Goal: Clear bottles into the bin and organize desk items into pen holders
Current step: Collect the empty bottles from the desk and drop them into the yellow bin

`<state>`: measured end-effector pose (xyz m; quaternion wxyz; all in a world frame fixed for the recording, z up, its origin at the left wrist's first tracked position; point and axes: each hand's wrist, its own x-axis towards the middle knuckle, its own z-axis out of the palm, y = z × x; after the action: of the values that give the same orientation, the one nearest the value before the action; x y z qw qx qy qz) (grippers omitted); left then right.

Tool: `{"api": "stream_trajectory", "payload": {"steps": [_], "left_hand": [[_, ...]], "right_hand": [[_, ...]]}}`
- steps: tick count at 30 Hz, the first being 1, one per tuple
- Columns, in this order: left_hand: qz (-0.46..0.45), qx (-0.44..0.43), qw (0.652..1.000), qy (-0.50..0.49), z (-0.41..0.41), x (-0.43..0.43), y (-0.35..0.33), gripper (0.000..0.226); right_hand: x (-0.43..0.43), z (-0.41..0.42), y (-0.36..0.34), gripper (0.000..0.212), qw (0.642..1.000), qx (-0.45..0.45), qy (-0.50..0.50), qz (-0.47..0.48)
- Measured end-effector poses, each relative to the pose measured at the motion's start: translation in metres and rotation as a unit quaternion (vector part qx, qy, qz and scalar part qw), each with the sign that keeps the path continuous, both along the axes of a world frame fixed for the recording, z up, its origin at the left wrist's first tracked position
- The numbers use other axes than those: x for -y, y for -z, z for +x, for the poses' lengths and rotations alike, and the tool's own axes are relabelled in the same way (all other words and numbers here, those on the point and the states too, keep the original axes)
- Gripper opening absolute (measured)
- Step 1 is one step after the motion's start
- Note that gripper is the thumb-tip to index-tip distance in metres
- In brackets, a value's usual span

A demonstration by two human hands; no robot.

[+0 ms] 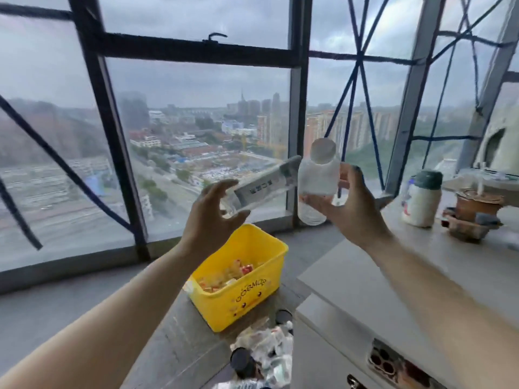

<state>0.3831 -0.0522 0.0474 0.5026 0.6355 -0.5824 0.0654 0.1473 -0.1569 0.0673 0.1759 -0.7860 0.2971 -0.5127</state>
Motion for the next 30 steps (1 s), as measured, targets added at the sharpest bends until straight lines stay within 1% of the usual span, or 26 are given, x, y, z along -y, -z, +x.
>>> {"api": "stream_trajectory", "payload": {"steps": [3,5,9,11,12,13,14,15,16,17,18,19,21,23,26,30], "left_hand": [[-0.015,-0.003,0.999,-0.037,0.050,-0.015,-0.003,0.060],[-0.018,-0.009,0.998,-0.057,0.077,-0.016,-0.004,0.061],[-0.023,-0.005,0.996,-0.086,0.120,0.009,-0.010,0.061],[-0.019,0.013,0.994,-0.108,0.143,0.038,-0.014,0.062],[0.001,0.019,0.993,-0.119,0.155,0.057,-0.016,0.065],[0.056,0.027,0.989,-0.134,0.168,0.076,-0.016,0.072],[0.154,0.040,0.974,-0.161,0.180,0.095,-0.015,0.083],[0.271,0.054,0.942,-0.192,0.192,0.108,-0.009,0.094],[0.367,0.057,0.904,-0.212,0.201,0.116,0.002,0.100],[0.421,0.052,0.880,-0.216,0.209,0.121,0.014,0.103],[0.443,0.050,0.871,-0.208,0.215,0.125,0.028,0.103],[0.453,0.053,0.869,-0.194,0.218,0.125,0.040,0.103],[0.467,0.057,0.865,-0.178,0.219,0.122,0.060,0.102],[0.477,0.042,0.864,-0.157,0.210,0.117,0.075,0.099],[0.444,0.020,0.888,-0.117,0.187,0.112,0.085,0.097],[0.411,0.032,0.909,-0.062,0.141,0.101,0.073,0.089]], "right_hand": [[0.001,0.068,-0.005,0.071,0.998,0.056,-0.042,-0.008],[0.010,0.105,-0.003,0.074,0.995,0.070,-0.066,-0.013],[0.046,0.167,0.001,0.079,0.992,0.065,-0.100,-0.027],[0.069,0.198,0.000,0.079,0.993,0.063,-0.087,-0.041],[0.086,0.214,0.004,0.078,0.995,0.051,-0.071,-0.049],[0.103,0.230,0.008,0.077,0.997,0.013,-0.054,-0.051],[0.123,0.244,0.014,0.079,0.997,-0.057,-0.036,-0.027],[0.142,0.256,0.026,0.087,0.985,-0.170,-0.008,0.030],[0.158,0.265,0.041,0.096,0.947,-0.303,0.023,0.108],[0.168,0.270,0.057,0.102,0.898,-0.400,0.039,0.179],[0.174,0.272,0.072,0.104,0.866,-0.448,0.040,0.218],[0.177,0.272,0.083,0.102,0.857,-0.465,0.030,0.221],[0.178,0.268,0.099,0.096,0.859,-0.471,0.004,0.203],[0.179,0.260,0.108,0.095,0.848,-0.489,-0.010,0.205],[0.176,0.238,0.112,0.098,0.843,-0.500,-0.010,0.198],[0.155,0.187,0.096,0.090,0.855,-0.489,0.014,0.174]]}}
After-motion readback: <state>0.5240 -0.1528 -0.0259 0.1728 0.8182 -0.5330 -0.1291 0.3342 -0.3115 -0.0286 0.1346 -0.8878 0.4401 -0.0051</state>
